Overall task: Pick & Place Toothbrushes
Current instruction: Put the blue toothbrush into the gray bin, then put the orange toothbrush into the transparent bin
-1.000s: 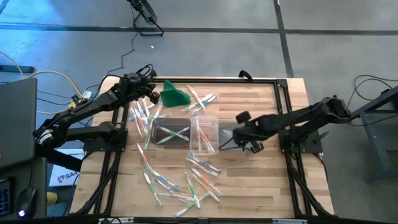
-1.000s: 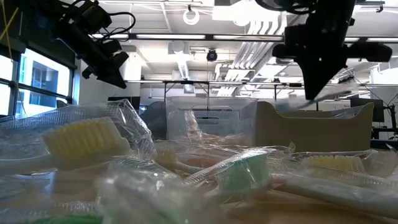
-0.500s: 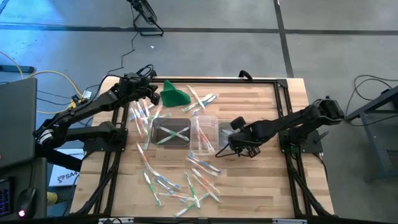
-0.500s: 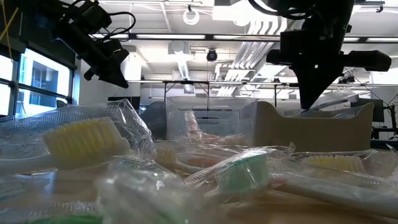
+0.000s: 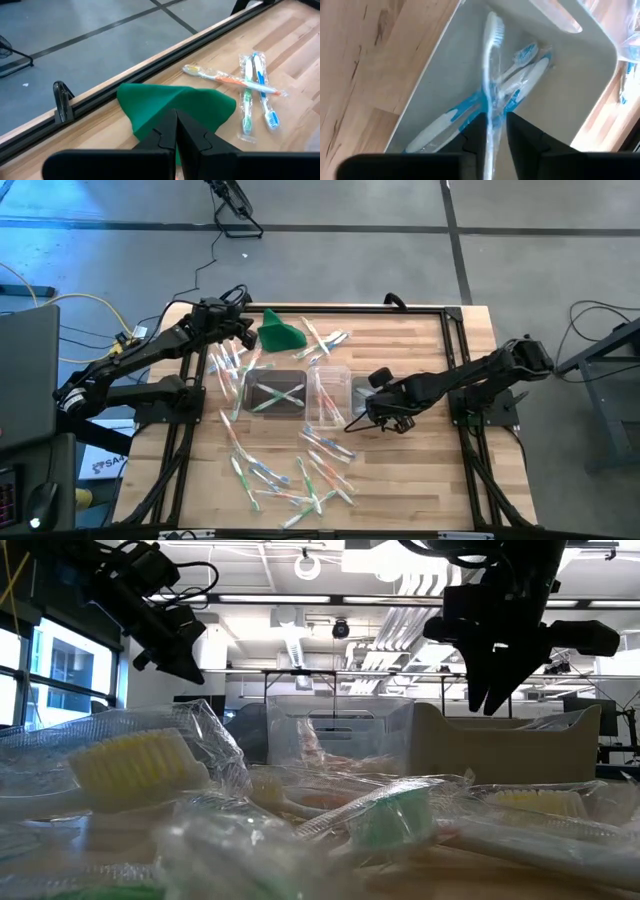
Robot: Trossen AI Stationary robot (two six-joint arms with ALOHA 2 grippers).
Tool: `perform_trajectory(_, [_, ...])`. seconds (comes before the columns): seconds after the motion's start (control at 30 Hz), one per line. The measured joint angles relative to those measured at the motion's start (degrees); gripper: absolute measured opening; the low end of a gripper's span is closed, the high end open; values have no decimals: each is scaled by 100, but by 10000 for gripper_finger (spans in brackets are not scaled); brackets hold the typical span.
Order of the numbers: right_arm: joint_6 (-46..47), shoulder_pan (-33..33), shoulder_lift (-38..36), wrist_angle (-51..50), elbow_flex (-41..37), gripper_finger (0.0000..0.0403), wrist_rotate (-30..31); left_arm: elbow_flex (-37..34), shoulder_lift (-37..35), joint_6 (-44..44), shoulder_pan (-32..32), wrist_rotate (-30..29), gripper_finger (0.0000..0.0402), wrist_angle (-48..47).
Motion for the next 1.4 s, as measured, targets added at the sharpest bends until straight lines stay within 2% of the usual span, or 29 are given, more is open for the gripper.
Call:
perform_trajectory(0.13, [189, 5, -1, -7, 0, 92, 336, 0, 0, 0, -1, -2, 0, -148])
perform_trajectory(0.33, [323, 105, -4, -227, 226, 74, 1015, 0, -1, 0, 0, -2, 0, -175])
perform_trajectory(0.43, [413, 105, -4, -352, 379, 55, 1055, 0, -2, 21, -1, -2, 0, -177])
perform_trajectory(0.63, [1204, -21, -4, -535, 564, 11, 1051, 0, -1, 48, -1, -4, 0, -175])
perform_trajectory(0.8, [1792, -131, -22, -540, 564, 5, 1051, 0, -1, 49, 2, 33, 0, -177])
perform_trajectory(1.07, [2284, -329, -163, 292, 570, 3, 1055, 0, -1, 374, 0, 432, 0, -154])
perform_trajectory(1.4, [2292, -932, -609, 1540, 570, 4, 1051, 0, -2, 514, -1, 754, 0, -136])
